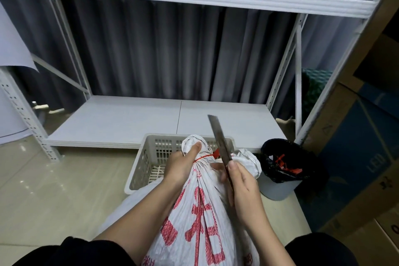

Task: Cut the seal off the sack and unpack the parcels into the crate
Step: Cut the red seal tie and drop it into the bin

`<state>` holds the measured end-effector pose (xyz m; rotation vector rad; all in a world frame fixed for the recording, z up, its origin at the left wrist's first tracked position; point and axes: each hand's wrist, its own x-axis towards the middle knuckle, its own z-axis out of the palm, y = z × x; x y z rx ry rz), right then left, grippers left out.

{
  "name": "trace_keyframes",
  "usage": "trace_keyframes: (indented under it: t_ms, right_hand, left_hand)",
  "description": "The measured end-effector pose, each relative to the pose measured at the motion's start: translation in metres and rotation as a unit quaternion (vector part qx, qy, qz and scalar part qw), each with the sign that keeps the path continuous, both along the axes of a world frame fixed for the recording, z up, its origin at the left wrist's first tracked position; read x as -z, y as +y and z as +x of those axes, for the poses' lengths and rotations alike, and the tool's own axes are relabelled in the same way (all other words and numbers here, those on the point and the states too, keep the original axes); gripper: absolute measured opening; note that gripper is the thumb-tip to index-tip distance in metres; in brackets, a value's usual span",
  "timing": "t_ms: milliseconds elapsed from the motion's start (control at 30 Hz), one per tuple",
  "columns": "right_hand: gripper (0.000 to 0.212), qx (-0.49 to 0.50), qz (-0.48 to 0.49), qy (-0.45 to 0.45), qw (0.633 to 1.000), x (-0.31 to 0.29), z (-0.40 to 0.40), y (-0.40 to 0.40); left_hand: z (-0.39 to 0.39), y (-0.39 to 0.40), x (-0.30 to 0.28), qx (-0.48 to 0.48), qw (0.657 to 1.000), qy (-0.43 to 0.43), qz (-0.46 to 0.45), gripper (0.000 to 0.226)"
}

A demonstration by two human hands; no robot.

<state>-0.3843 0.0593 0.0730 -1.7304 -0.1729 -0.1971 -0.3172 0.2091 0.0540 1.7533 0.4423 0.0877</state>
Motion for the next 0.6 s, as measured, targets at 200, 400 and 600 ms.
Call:
trace_keyframes:
  t_ms: [200,400,600]
  right_hand:
    - [0.024,-0.112,-0.008,0.139,0.984,-0.003,-0.015,-0.034]
    - [0.032,-0.095,0.005,0.226,0.969,0.000,-0.017,-0.047]
    - [0.035,-0.105,-0.024,0.245,0.964,-0.004,-0.014,-0.053]
  left_hand:
    - [-0.005,-0.001,-0.002,-0.003,1.000,-0.009,0.013,0.055]
    - [-0.006,0.000,0.000,0.001,1.000,-0.017,-0.011,0.061]
    - [-0.005,-0.001,0.001,0.000,1.000,-0.020,-0.018,0.051]
